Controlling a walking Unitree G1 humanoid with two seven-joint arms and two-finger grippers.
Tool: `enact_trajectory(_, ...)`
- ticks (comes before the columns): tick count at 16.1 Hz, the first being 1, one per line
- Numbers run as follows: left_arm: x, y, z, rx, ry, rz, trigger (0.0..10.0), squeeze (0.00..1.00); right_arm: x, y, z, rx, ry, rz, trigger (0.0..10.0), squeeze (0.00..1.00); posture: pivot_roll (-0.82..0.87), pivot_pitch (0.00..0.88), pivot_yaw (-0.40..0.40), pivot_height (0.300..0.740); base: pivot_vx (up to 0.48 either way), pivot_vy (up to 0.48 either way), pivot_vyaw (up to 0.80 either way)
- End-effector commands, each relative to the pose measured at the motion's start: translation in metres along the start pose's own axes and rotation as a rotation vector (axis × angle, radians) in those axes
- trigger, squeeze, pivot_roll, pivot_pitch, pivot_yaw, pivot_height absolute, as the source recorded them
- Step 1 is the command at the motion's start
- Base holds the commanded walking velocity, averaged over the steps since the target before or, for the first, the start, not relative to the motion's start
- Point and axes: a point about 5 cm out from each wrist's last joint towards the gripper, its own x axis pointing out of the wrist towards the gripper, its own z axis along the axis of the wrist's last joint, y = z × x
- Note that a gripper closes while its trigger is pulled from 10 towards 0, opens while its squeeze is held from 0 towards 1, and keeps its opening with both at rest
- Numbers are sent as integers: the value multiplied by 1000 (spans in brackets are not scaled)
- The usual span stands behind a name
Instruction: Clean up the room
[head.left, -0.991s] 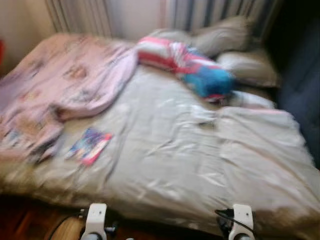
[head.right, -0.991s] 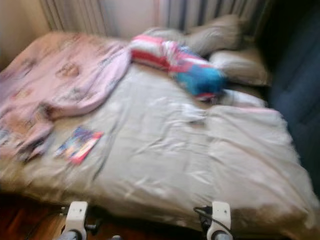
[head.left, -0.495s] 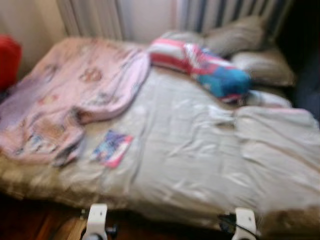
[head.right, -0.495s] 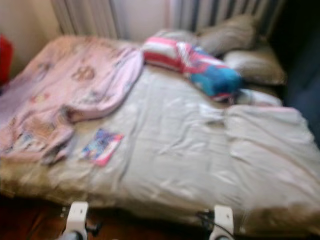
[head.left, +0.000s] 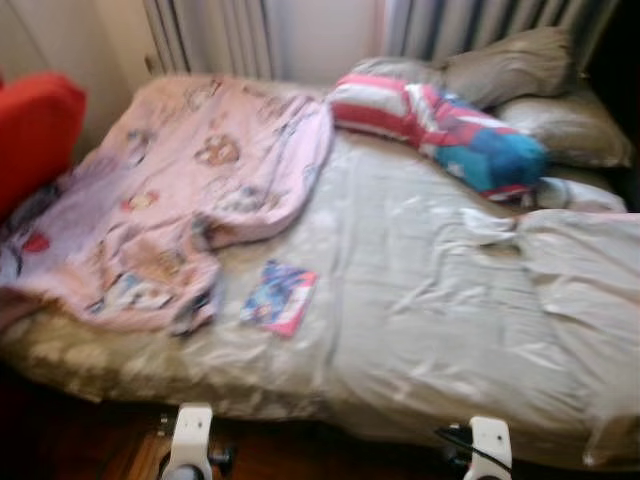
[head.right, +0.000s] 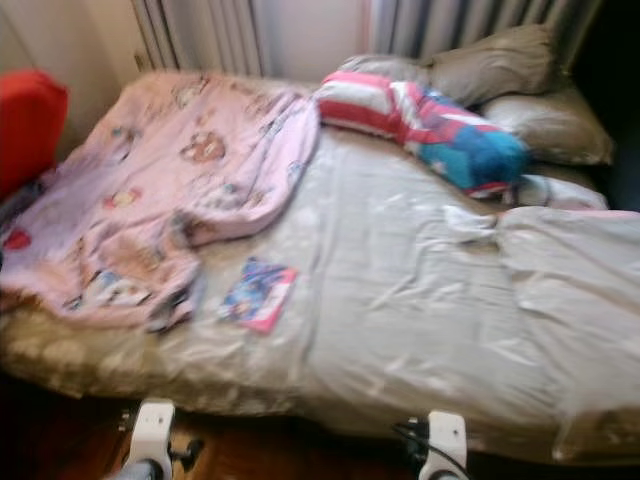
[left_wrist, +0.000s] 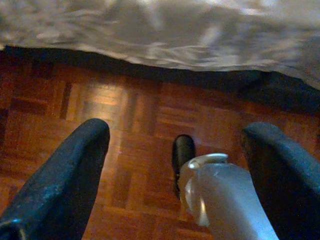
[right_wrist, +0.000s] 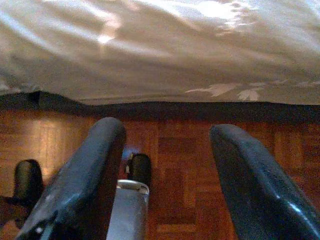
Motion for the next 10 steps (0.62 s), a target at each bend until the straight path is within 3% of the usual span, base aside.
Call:
enact_trajectory(1, -3, 6, -12, 4, 43, 16, 10000, 0, 1, 7, 0, 0, 5, 18, 10000, 0, 134, 167, -23, 740, 0, 480, 0)
enact_trajectory(10, -4, 7, -14, 10, 46, 13, 10000, 0, 0, 9, -2, 1, 10, 26, 10000, 0, 135, 185, -17, 740, 0, 480, 0)
